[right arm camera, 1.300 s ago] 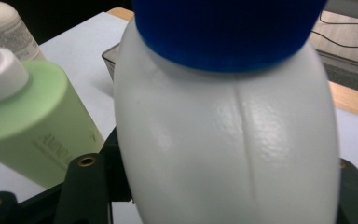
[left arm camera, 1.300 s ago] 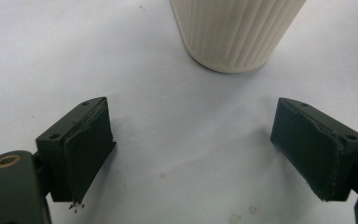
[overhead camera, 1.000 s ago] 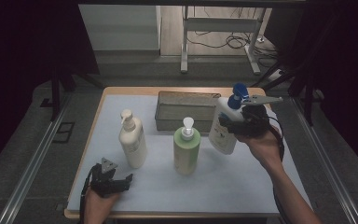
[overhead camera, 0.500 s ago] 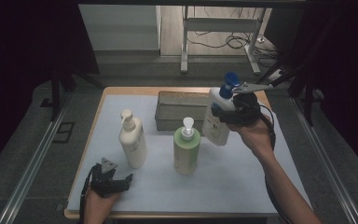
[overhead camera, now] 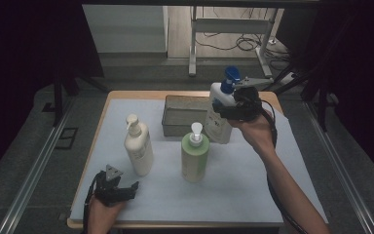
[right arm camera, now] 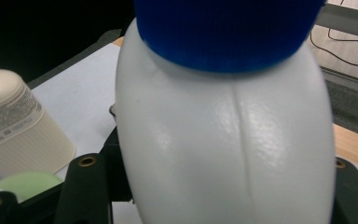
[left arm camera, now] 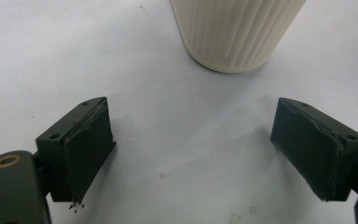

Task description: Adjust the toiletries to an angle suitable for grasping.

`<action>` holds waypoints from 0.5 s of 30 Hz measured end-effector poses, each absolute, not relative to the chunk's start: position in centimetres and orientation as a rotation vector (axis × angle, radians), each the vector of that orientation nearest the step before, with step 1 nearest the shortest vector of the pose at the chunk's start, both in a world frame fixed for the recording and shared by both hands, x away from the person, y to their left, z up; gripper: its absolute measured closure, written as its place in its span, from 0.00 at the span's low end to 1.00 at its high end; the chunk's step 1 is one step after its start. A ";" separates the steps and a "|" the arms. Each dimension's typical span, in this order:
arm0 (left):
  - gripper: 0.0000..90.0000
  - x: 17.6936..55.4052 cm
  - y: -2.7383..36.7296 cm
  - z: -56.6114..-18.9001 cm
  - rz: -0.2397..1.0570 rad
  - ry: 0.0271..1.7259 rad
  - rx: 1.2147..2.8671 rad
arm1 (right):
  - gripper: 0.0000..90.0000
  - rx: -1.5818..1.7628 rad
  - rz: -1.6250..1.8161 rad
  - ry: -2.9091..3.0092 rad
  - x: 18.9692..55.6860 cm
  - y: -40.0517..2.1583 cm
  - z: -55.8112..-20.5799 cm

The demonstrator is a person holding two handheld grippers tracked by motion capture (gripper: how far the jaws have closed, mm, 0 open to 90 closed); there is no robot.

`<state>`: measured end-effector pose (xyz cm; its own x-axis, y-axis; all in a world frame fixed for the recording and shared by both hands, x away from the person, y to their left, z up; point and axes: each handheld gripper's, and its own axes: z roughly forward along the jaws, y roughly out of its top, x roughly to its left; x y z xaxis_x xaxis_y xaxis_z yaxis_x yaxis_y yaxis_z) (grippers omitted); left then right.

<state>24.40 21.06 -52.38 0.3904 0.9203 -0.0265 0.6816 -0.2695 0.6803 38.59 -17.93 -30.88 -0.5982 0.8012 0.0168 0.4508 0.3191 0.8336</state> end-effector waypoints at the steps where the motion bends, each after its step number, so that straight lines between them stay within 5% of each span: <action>1: 0.14 24.4 21.1 -52.4 0.506 1.367 2.042 | 0.44 1.111 1.188 2.189 38.8 -17.8 -30.8; 15: 0.14 24.4 21.1 -52.4 0.506 1.367 2.041 | 0.44 1.151 1.174 2.140 41.7 -15.8 -30.4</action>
<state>24.41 21.06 -52.39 0.3900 0.9204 -0.0264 0.6815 -0.2692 0.6805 41.74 -15.83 -30.39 -0.5574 0.8301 0.0130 0.4570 0.2937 0.8396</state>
